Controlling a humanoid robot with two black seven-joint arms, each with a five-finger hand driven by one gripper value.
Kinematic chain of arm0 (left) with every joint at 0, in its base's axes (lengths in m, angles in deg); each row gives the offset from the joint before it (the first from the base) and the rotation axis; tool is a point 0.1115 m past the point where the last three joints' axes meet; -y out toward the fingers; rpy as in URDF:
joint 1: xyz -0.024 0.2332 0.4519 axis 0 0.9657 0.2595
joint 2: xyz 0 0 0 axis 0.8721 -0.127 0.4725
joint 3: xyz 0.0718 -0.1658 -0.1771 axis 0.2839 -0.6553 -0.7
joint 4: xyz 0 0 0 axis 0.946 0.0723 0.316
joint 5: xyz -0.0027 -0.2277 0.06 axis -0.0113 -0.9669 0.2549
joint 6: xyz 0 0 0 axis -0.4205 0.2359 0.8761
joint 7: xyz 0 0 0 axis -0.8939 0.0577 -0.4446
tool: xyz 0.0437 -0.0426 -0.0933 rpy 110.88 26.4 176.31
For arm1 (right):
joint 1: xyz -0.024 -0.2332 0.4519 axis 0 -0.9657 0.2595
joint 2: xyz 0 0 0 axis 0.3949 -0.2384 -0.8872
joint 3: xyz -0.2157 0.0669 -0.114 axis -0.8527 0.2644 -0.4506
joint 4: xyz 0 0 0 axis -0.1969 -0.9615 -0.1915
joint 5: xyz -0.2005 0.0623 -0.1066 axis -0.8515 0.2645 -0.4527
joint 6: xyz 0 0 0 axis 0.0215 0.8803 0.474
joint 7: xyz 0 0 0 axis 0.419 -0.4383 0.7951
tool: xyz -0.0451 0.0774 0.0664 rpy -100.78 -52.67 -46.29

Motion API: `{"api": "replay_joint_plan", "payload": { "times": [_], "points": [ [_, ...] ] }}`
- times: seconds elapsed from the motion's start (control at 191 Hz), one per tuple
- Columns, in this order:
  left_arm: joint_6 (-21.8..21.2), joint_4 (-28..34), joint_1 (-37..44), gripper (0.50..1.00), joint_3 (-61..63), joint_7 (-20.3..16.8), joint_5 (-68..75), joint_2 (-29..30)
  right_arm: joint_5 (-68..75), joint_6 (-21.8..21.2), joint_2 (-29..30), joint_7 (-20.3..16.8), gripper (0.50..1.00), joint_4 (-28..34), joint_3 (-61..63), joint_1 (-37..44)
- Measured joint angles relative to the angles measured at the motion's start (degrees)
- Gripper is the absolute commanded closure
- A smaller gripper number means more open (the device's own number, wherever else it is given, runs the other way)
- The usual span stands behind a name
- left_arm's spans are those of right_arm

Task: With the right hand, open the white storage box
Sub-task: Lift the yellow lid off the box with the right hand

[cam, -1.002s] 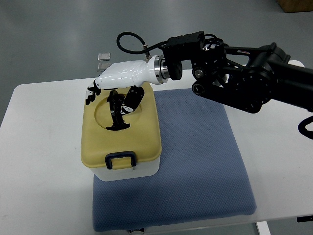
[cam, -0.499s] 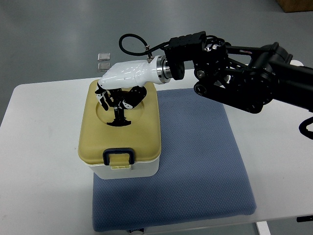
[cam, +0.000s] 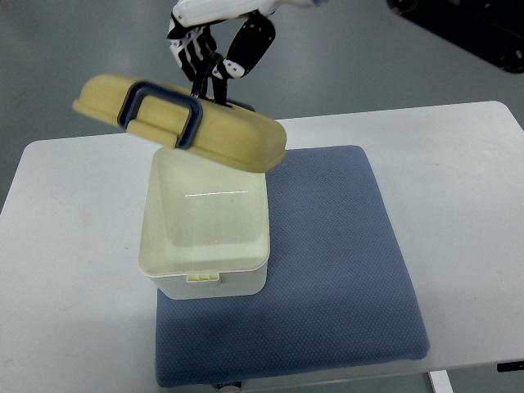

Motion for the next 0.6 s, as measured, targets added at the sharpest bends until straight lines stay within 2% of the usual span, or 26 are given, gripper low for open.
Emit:
{"api": "replay_joint_plan", "payload": {
  "times": [0.362, 0.598],
  "points": [
    [0.0, -0.2, -0.1, 0.500, 0.0, 0.0, 0.1, 0.0, -2.9, -0.3, -17.4, 3.0, 1.000, 0.0, -5.0, -1.2],
    [0.1, -0.5, -0.1, 0.500, 0.0, 0.0, 0.2, 0.0, -8.4, -0.3, -22.2, 4.1, 1.000, -0.5, -7.8, -8.8]
  ]
}}
